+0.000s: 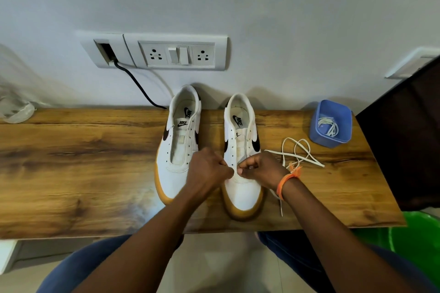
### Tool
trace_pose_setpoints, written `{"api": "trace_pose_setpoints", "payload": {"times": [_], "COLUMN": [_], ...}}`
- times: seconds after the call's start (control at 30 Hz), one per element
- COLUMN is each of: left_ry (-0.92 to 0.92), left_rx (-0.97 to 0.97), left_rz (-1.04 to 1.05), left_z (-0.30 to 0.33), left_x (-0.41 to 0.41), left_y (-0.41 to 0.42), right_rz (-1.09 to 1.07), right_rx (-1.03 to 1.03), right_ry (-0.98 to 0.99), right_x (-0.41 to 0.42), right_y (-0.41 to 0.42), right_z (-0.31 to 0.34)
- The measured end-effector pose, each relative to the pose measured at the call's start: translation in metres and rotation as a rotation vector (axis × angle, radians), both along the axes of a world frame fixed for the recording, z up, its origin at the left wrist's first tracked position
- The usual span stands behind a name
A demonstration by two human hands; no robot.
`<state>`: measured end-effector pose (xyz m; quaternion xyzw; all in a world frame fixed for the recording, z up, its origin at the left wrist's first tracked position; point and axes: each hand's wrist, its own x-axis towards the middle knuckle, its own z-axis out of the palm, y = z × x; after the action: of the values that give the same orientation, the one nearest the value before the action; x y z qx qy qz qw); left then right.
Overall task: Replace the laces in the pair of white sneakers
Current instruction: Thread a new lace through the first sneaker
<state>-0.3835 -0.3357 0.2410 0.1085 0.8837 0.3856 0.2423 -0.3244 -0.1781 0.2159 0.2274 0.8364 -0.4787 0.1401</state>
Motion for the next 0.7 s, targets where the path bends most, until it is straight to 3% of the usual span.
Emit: {"api": "trace_pose_setpoints", "payload": {"times": [0.17,0.27,0.53,0.63,0.7], "left_ry": [-0.115,-0.136,0.144,0.154,0.077], "left_rx": [-0.059,0.027,0.322,0.358,0.300], "left_rz": [-0.008,0.161,0.643,0.672,0.577], "left_z": [0.041,0.057,0.063,0.060,0.053], "left_x": [-0.039,-0.060,-0.082,-0.083,-0.078], "left_y": [-0.026,-0.052,-0.080,-0.077,-0.073], "right_rz": [0.039,0.046,0.022,0.069,0.130], "right_rx": [0.050,0.053,0.157,0.244,0.285], "right_ry": [0.044,0.058,0.066,0.013,-0.006], "right_x": [0.001,0.001,0.010,0.014,0.016], "right_y": [0.005,0.004,-0.003,-0.002,-0.002], "right_z": [0.000,0.000,0.013,0.023,0.030]}}
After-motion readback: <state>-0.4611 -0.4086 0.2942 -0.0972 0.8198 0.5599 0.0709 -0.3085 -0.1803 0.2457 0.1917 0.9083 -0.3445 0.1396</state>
